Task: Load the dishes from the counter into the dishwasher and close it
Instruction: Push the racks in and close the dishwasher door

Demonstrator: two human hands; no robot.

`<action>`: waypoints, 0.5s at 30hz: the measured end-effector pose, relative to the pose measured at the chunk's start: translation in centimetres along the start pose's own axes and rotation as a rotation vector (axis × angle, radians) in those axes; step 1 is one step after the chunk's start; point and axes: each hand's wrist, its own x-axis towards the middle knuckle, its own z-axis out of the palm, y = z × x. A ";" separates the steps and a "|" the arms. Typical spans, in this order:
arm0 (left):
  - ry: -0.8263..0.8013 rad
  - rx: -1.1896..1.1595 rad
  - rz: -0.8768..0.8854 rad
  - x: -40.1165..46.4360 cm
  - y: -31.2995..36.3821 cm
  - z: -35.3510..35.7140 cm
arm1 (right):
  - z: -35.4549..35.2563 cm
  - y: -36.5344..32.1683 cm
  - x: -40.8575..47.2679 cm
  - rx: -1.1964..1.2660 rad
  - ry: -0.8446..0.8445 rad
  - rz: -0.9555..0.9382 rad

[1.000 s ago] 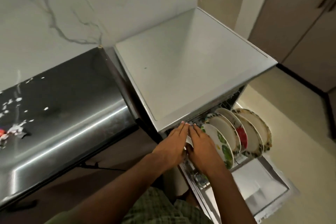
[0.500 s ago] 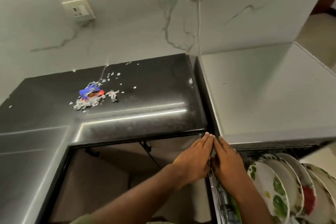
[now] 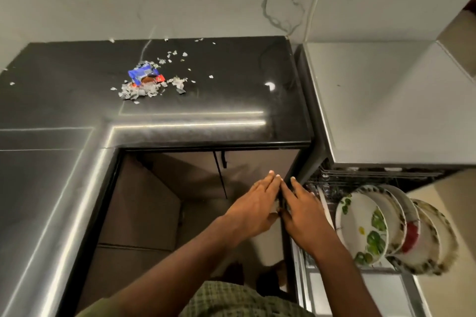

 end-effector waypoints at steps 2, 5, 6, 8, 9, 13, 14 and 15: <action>-0.030 -0.009 -0.006 -0.5 -0.2 0.7 | 0.4 -0.2 -1.0 -0.005 -0.015 0.023; -0.060 -0.023 -0.001 -1.0 -0.2 1.9 | 1.2 -0.1 -2.4 -0.014 -0.038 0.051; -0.064 -0.025 0.008 -1.1 -0.1 2.4 | 1.4 0.1 -2.8 -0.015 -0.044 0.063; -0.071 -0.028 0.016 -1.2 0.2 3.1 | 1.6 0.6 -3.5 -0.035 -0.043 0.078; -0.079 -0.030 0.022 -1.2 0.5 3.5 | 1.8 0.9 -4.0 -0.050 -0.041 0.085; -0.100 -0.002 0.053 -1.2 2.0 4.5 | 2.0 2.1 -5.5 -0.049 -0.021 0.113; -0.111 0.005 0.055 -1.1 2.5 4.7 | 2.0 2.4 -5.9 -0.041 -0.019 0.120; -0.124 0.012 0.057 -1.1 2.9 4.8 | 2.0 2.8 -6.4 -0.034 -0.016 0.127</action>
